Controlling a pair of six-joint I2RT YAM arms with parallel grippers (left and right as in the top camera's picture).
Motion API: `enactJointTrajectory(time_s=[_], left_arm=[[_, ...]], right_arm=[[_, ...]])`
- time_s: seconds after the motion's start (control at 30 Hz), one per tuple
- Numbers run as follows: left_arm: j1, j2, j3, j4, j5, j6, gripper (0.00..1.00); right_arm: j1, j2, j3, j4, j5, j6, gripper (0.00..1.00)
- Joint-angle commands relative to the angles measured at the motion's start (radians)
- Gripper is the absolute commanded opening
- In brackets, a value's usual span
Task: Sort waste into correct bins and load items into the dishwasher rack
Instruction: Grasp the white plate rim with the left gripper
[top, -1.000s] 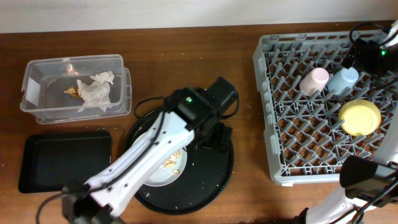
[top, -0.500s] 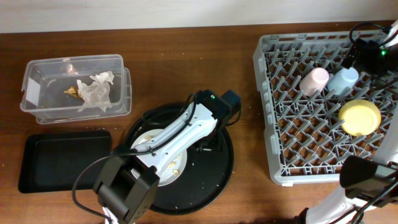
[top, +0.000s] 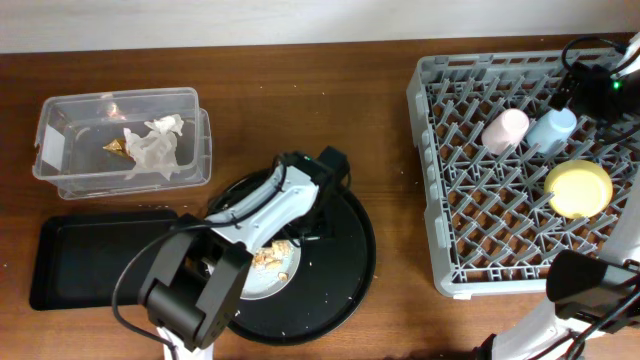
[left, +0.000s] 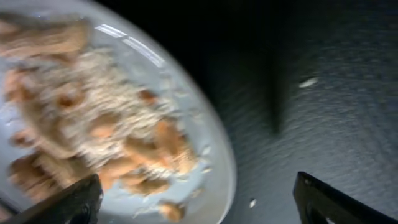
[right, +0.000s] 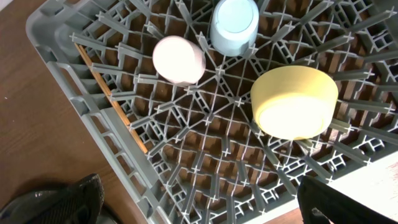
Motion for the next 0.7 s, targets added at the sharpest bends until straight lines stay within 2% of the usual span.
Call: enactJointTrajectory(time_s=[0.0, 0.07, 0.1, 0.23, 0.4, 0.67], left_arm=[[-0.029, 0.005, -0.051, 0.051, 0.027, 0.016, 0.92], [-0.033, 0.005, -0.063, 0.062, 0.026, 0.016, 0.89], [-0.034, 0.005, -0.063, 0.063, 0.026, 0.016, 0.83], [-0.034, 0.005, -0.063, 0.066, 0.026, 0.016, 0.76], [-0.044, 0.006, -0.063, 0.066, 0.013, 0.016, 0.75], [-0.103, 0.006, -0.063, 0.077, -0.051, -0.011, 0.66]], right_arm=[[-0.003, -0.001, 0.002, 0.0, 0.016, 0.005, 0.98], [-0.003, -0.001, 0.002, 0.0, 0.016, 0.006, 0.98], [-0.003, -0.001, 0.002, 0.0, 0.016, 0.005, 0.98], [-0.003, -0.001, 0.002, 0.0, 0.016, 0.005, 0.98], [-0.003, -0.001, 0.002, 0.0, 0.016, 0.005, 0.98], [-0.003, -0.001, 0.002, 0.0, 0.016, 0.005, 0.98]])
